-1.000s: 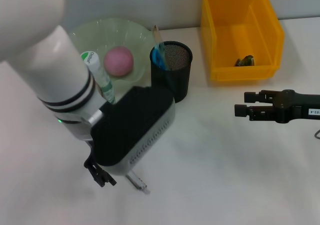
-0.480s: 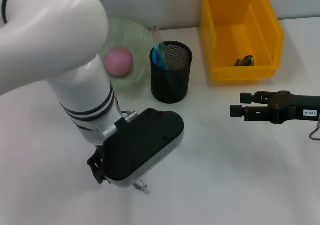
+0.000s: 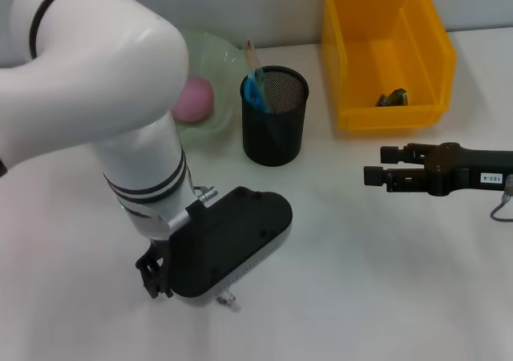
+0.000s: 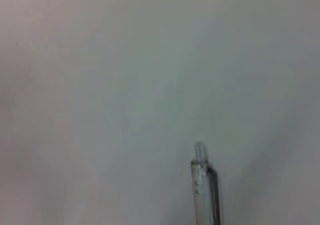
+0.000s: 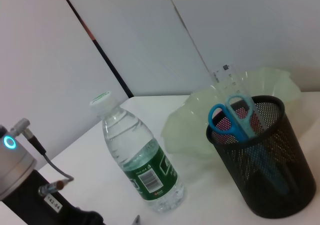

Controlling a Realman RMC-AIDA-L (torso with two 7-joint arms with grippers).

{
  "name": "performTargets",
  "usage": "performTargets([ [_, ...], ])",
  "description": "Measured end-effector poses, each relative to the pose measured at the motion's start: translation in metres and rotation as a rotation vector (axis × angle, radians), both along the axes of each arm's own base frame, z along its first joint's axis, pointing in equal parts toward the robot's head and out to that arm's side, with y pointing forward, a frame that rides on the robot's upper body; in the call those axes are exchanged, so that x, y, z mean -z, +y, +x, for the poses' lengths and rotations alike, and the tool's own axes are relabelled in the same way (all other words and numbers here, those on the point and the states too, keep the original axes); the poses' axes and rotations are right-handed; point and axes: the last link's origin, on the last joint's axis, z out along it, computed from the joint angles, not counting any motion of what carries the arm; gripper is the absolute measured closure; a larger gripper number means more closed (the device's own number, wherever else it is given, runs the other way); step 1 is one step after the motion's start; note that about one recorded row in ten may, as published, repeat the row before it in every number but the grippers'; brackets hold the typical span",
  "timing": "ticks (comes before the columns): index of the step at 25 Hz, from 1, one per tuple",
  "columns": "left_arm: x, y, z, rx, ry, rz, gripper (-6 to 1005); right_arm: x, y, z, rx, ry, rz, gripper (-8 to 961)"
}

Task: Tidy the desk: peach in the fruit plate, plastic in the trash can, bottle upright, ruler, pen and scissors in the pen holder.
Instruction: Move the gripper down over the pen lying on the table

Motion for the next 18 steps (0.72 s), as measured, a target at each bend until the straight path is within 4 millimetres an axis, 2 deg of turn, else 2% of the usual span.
performTargets([
  [18,0.0032,-0.0023,-0.0022,-0.025,0.001,0.011,257,0.0017,0.0077,-0.0102,-0.036,-0.003,-0.009,127],
])
